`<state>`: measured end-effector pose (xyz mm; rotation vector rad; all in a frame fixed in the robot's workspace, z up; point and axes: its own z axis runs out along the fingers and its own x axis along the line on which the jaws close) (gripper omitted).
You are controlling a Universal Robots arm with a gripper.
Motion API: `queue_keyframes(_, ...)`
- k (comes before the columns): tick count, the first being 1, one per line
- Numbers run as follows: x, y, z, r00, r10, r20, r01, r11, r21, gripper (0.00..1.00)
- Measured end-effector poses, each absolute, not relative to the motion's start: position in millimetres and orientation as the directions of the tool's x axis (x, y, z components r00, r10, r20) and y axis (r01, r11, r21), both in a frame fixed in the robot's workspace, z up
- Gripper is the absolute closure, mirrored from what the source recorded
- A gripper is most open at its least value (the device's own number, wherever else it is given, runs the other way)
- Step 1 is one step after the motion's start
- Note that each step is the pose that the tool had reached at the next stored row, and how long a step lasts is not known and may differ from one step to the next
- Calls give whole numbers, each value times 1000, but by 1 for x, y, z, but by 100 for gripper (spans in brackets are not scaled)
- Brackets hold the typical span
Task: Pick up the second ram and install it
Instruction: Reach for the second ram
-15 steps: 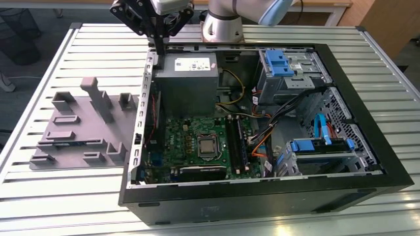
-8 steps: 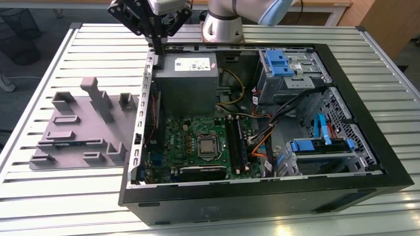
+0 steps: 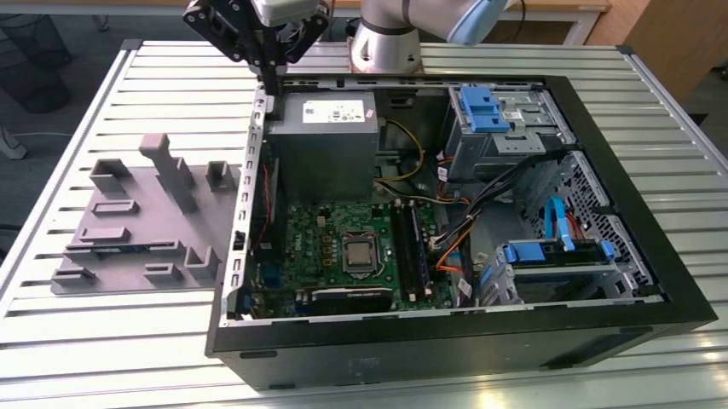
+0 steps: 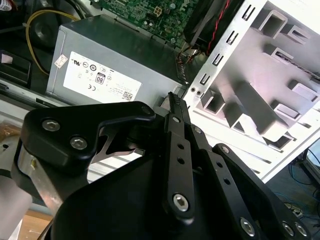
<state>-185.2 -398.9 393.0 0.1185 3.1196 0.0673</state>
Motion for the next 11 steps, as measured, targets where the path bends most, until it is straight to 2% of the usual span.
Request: queue_keyframes(11,-191,-399,393,-997,76,-17,75,996,44,89)
